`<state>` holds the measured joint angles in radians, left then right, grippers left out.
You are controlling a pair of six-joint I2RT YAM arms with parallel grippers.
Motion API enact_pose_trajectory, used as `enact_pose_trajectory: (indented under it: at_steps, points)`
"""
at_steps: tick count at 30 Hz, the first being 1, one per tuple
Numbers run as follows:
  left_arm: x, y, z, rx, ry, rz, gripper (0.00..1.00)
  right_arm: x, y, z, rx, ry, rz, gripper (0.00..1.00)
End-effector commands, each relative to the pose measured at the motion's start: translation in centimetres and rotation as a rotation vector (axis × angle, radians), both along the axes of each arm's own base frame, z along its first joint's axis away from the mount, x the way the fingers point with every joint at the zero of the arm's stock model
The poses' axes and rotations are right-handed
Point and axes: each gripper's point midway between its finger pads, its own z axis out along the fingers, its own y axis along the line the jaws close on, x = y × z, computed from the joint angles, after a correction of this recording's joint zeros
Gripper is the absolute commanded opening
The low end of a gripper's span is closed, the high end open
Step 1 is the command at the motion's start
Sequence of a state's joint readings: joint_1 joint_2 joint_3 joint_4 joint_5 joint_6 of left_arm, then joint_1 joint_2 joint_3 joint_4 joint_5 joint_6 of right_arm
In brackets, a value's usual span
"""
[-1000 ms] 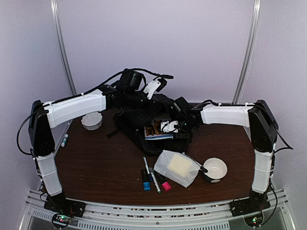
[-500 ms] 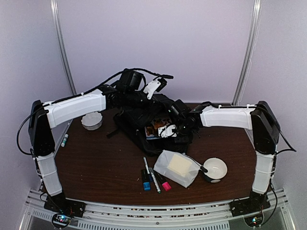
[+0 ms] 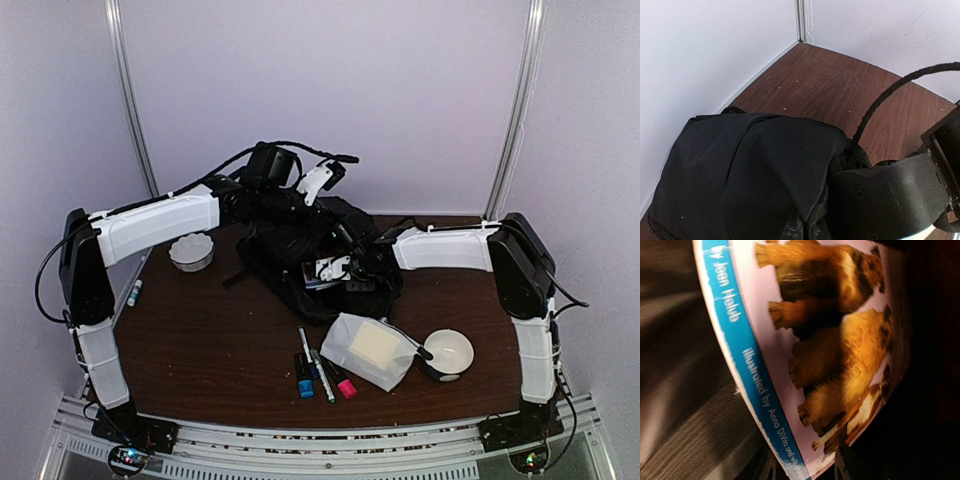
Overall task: Pack the student bag
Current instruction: Adjust the book in the largest pocket of the bag, then pick up the pencil case from the center of the board.
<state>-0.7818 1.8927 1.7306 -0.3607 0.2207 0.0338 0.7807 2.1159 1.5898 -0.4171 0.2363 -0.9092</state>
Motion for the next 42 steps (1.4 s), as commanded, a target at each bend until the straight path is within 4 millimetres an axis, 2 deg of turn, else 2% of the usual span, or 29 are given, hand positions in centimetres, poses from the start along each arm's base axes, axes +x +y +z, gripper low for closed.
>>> enact_pose_trajectory:
  at_steps: [1,5,9,13,19,30,35,42]
  points:
    - [-1.6,-2.4,8.0,-0.173,-0.164,-0.122,0.0,5.0,-2.1,1.2,0.004,-0.145,-0.172,0.39]
    - [-1.8,-2.3,8.1,-0.171,-0.174,-0.127,0.0,6.5,-3.0,1.1,0.005,-0.18,-0.244,0.36]
    - [-1.7,-2.3,7.8,-0.17,-0.169,-0.123,0.0,5.6,-2.9,0.9,0.029,-0.136,-0.257,0.36]
    - [-1.4,-2.2,7.3,-0.163,-0.17,-0.108,0.0,2.5,-2.7,2.1,0.09,-0.03,-0.233,0.41]
    - [0.1,-1.9,6.2,-0.15,-0.154,-0.048,0.0,-3.0,-3.8,4.5,0.181,0.113,-0.23,0.49]
    - [0.8,-2.0,3.8,-0.147,-0.082,-0.018,0.0,-12.3,-5.5,7.8,0.349,0.441,-0.247,0.53]
    - [1.0,-2.2,2.9,-0.15,-0.052,-0.004,0.0,-16.7,-4.9,8.1,0.425,0.649,-0.21,0.57]
    - [0.7,-2.7,3.1,-0.189,-0.012,-0.017,0.0,-19.2,-4.9,6.6,0.455,0.772,-0.224,0.68]
